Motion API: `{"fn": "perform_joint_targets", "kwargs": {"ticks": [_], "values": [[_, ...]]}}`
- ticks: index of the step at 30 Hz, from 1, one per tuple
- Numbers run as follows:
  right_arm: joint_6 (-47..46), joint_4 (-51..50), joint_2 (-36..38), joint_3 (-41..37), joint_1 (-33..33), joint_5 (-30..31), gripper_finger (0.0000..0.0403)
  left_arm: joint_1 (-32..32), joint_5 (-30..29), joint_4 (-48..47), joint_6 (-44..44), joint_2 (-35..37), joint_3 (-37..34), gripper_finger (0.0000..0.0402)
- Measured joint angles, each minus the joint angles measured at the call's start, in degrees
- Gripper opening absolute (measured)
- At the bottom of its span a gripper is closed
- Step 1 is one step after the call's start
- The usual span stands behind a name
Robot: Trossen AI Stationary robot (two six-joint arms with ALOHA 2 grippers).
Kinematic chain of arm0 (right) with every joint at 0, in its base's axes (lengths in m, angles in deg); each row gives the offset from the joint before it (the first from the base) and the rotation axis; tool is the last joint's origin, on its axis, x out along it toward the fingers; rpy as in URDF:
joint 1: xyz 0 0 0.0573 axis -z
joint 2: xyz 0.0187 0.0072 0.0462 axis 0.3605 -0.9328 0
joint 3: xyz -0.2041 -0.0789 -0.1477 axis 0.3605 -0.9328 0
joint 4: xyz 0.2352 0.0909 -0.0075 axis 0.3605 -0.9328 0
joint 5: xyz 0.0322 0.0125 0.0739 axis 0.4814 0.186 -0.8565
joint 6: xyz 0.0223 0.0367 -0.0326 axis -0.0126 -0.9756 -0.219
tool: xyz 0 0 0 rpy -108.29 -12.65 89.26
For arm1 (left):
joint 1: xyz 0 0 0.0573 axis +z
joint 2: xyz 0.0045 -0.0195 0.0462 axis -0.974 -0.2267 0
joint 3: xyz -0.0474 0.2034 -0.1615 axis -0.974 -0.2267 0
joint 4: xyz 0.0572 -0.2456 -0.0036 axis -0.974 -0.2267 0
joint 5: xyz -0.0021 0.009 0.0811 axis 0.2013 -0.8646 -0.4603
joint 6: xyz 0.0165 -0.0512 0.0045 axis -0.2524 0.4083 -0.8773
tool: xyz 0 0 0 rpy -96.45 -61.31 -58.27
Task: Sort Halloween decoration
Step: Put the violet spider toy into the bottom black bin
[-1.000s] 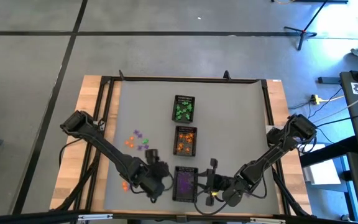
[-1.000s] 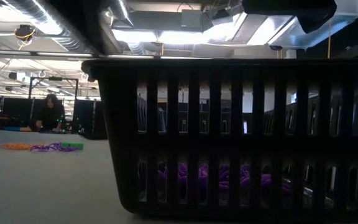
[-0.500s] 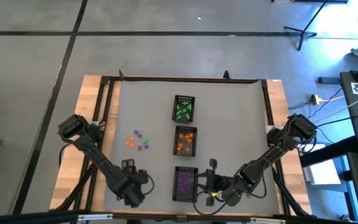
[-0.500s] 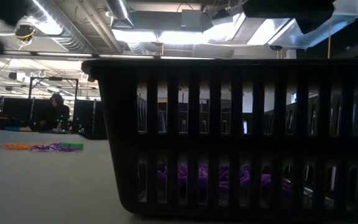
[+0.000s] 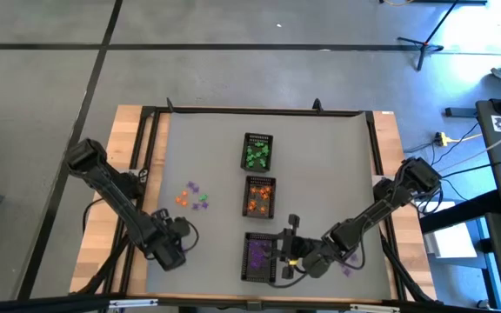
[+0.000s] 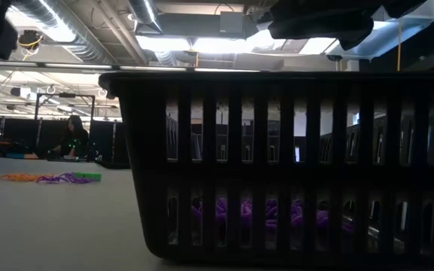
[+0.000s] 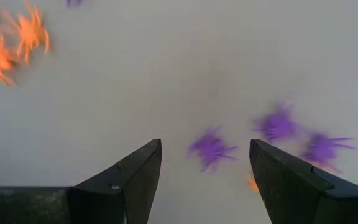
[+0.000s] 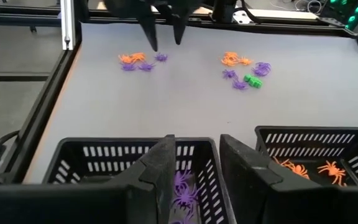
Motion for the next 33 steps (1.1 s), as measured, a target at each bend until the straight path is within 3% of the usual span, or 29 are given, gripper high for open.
{"fn": "perform_joint_targets", "kwargs": {"ticks": [7, 13, 17, 27, 33], "values": [[-0.15, 0.0, 0.0, 0.0, -0.12, -0.23, 0.0124, 0.13, 3.17, 12.83, 2.09, 0.3, -8.77, 0.0235], [-0.24, 0.05, 0.0, 0.0, -0.12, -0.53, 0.0124, 0.13, 2.56, 12.35, 5.84, 0.37, -10.42, 0.0224], [-0.24, 0.02, 0.0, 0.0, -0.12, -0.55, 0.0124, 0.13, 2.43, 11.81, 5.64, 0.34, -10.48, 0.0179], [-0.24, 0.02, 0.0, 0.0, -0.12, -0.53, 0.0124, 0.17, 1.39, 11.87, 5.43, 2.97, -10.88, 0.0014], [-0.22, 0.02, 0.0, 0.0, -0.12, -0.52, 0.0124, 0.24, -6.54, 11.87, 5.4, 9.77, -10.94, 0.0005]]}}
